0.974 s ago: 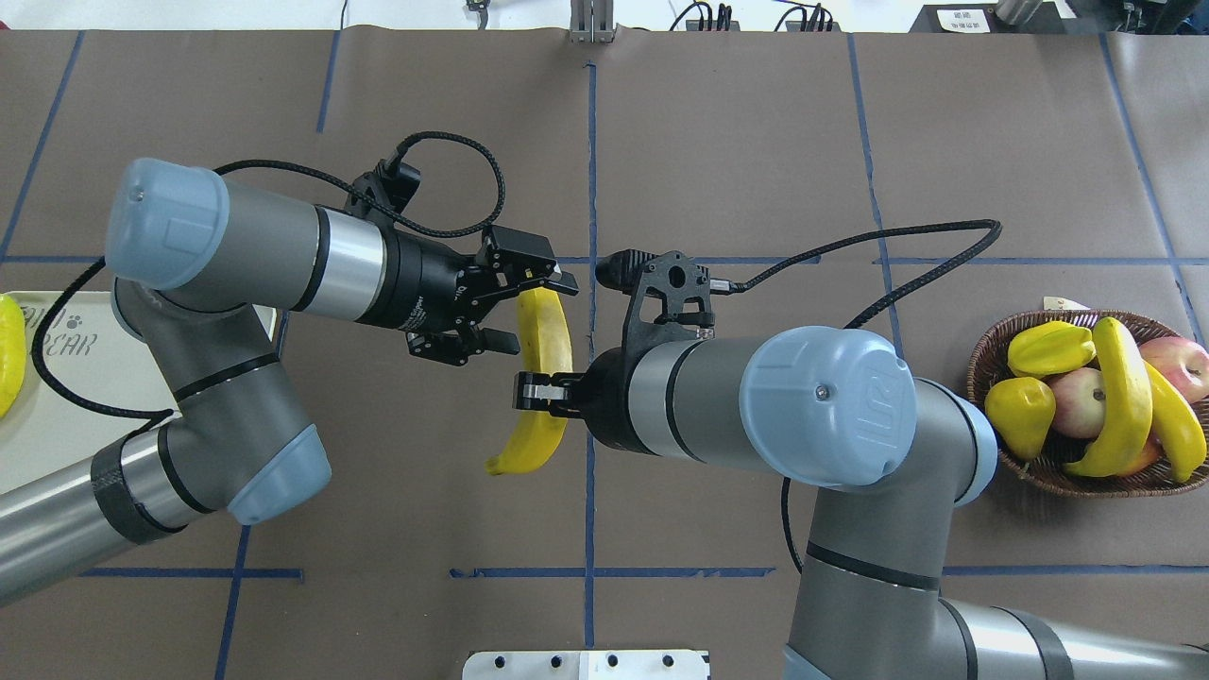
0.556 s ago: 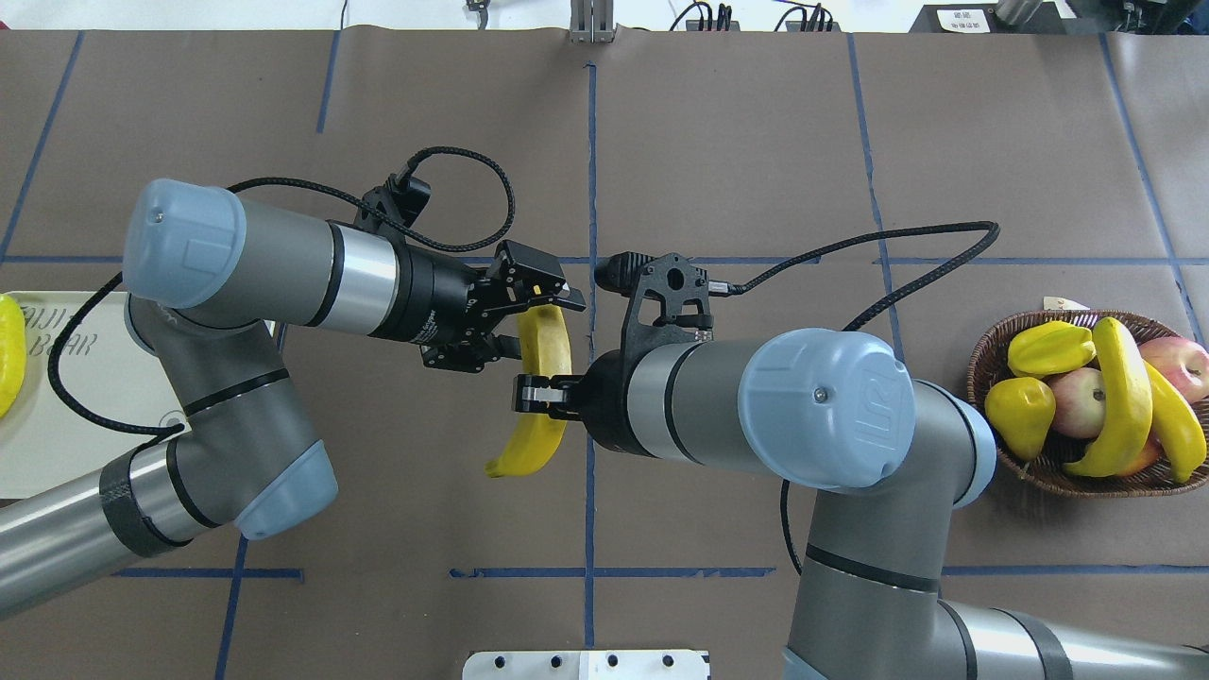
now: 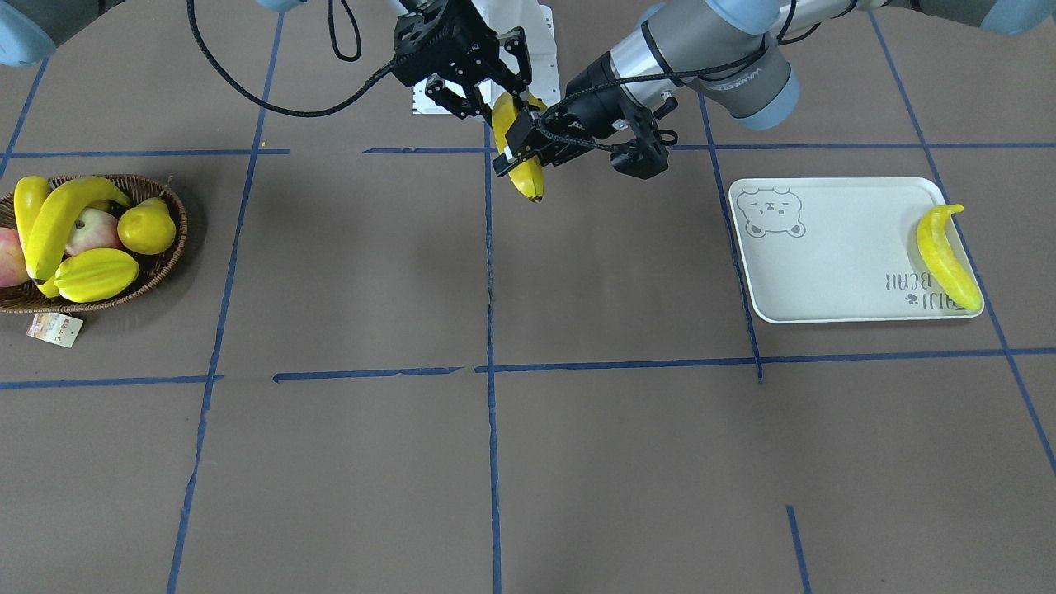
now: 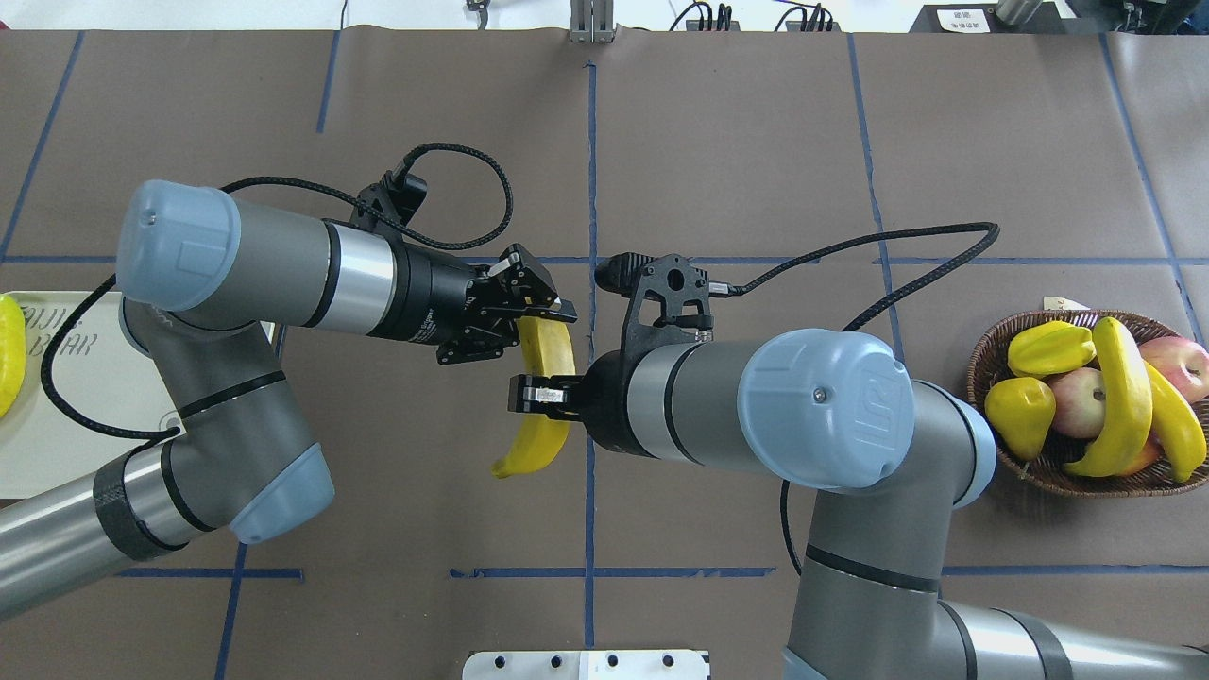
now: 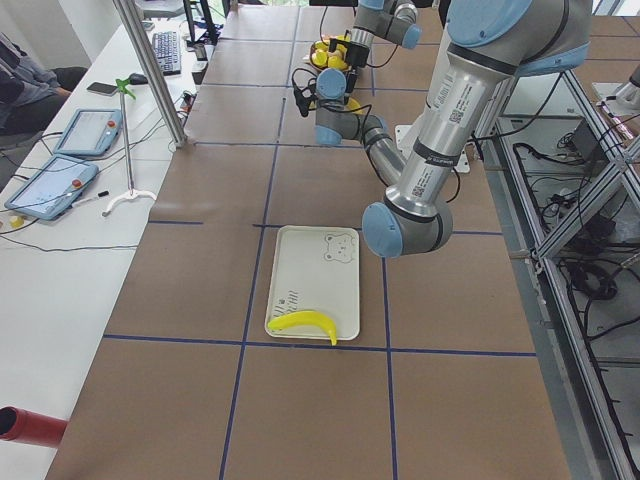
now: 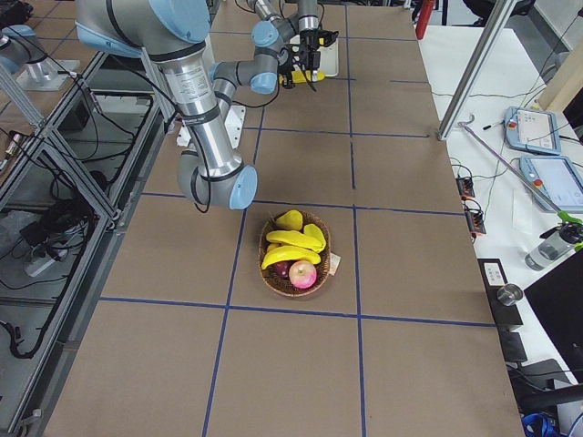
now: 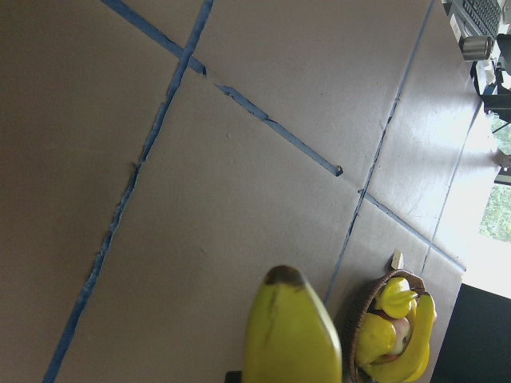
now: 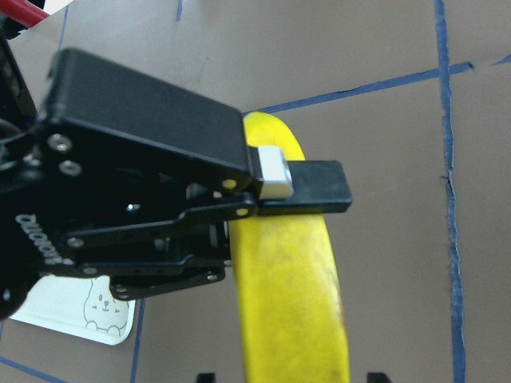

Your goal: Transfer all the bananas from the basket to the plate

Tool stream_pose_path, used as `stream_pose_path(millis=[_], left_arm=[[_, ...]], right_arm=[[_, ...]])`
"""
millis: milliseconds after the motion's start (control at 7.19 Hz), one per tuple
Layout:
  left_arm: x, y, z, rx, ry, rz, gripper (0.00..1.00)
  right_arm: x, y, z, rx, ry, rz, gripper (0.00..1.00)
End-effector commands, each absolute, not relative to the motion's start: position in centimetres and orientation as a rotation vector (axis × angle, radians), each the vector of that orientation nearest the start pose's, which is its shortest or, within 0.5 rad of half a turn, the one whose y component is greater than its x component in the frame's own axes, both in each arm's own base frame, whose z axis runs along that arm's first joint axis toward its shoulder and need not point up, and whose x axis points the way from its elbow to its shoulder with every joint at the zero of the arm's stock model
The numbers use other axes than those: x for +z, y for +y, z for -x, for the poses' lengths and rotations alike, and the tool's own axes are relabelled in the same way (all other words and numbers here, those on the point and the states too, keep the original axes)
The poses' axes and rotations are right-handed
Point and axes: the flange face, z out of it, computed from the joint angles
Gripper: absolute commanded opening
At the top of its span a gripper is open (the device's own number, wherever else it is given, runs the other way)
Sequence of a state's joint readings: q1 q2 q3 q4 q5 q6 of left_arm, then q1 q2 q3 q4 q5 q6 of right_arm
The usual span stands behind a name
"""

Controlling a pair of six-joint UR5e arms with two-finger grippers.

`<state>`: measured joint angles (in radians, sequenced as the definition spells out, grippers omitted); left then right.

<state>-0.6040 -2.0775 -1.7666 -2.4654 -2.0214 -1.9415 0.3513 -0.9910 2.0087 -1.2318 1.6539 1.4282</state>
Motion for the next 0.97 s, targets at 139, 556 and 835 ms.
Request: stream_pose_path(millis=[139,556,835], left_arm=[[18.5,-41.3,-43.7,-0.417,1.575,0.161,0.0],[20.7,-42.5,-43.3,-0.484,1.383,0.157,0.0],[24.4,-42.0,-38.5,-0.501,1.178,0.115,0.0]], right_arm=[[10.3,-31.4,46.8,0.116,-1.348,-0.27,1.0],[13.6,-35.2,43.5,0.08,-1.299,-0.169,1.0],[17.0,-37.6,41.5,0.015,-1.209,-0.179,1.0]])
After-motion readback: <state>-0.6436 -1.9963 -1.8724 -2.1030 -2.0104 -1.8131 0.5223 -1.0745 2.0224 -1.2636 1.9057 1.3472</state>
